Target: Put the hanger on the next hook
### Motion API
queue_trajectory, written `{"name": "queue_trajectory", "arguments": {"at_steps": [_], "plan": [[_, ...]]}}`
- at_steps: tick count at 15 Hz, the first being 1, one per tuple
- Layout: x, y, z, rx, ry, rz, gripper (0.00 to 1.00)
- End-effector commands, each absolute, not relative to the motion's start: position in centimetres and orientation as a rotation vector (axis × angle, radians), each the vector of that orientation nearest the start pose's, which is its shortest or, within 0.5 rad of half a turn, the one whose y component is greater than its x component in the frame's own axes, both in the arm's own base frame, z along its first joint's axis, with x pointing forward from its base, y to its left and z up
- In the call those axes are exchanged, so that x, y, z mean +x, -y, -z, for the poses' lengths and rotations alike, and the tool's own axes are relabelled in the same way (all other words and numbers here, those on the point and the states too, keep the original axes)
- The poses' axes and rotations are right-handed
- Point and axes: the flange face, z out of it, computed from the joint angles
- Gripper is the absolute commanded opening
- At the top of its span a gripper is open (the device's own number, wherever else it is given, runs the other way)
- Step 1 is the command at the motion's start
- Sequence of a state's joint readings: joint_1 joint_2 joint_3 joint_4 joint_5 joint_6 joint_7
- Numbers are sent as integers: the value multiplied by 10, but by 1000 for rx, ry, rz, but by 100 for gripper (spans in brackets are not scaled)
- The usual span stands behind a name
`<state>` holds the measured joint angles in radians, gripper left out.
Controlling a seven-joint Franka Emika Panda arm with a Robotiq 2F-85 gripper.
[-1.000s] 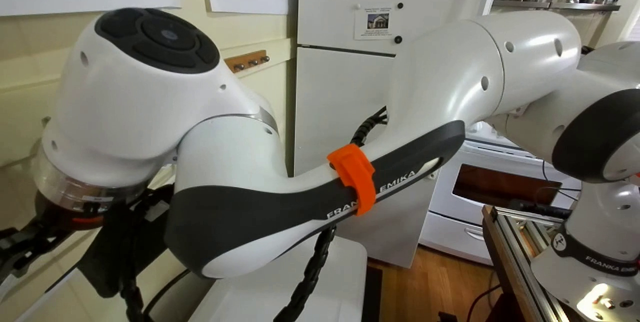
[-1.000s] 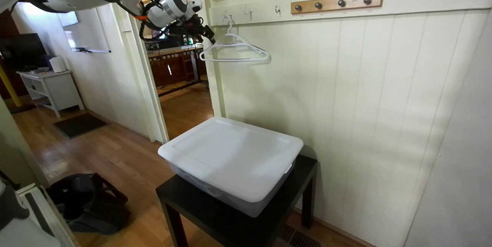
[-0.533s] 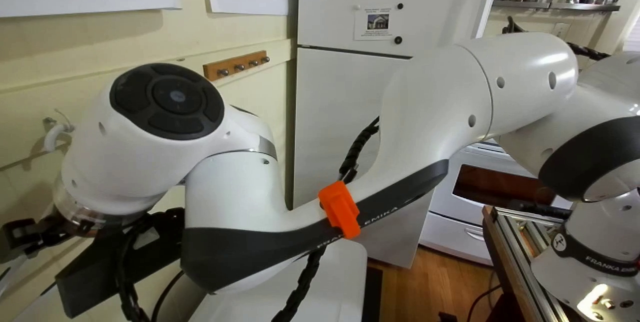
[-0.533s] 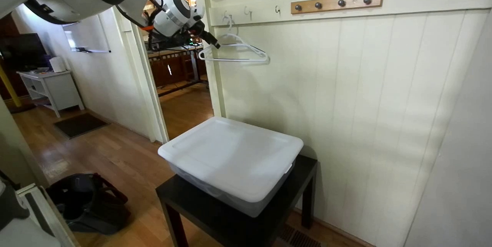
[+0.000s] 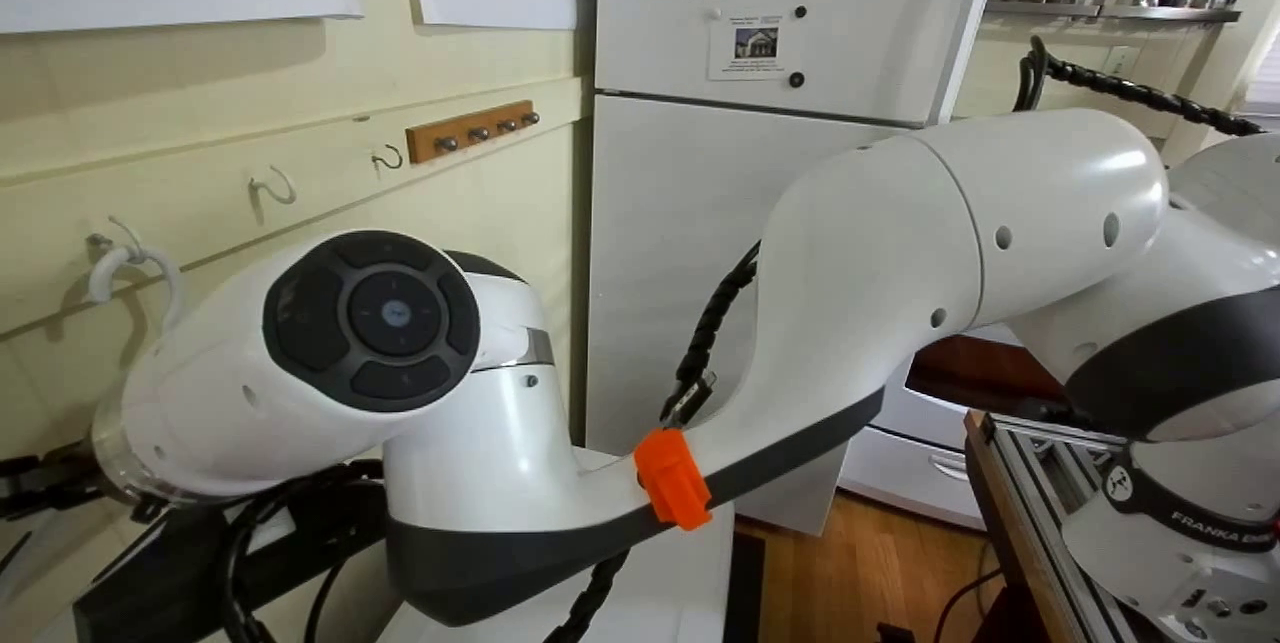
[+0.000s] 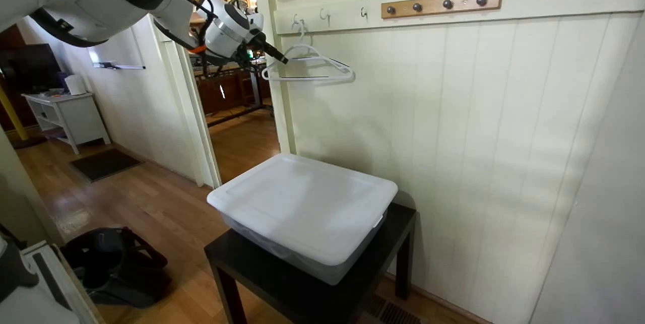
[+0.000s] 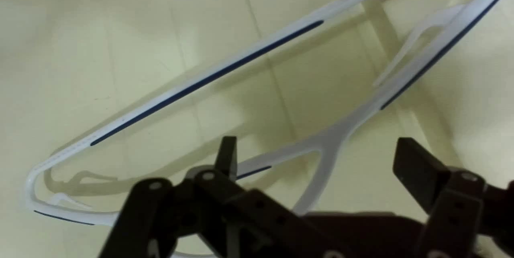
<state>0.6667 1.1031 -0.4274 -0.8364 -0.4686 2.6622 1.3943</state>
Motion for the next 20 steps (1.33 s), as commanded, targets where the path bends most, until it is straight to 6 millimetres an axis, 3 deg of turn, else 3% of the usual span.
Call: {"name": "queue_trajectory", "arguments": {"at_steps": [1,12,20], "plan": [[746,-401,-332,-2522,-529,1526,100],[753,-397,-315,-2419,-528,1655,100],[757,-392,-303,-2412,-578,1648,99]]}}
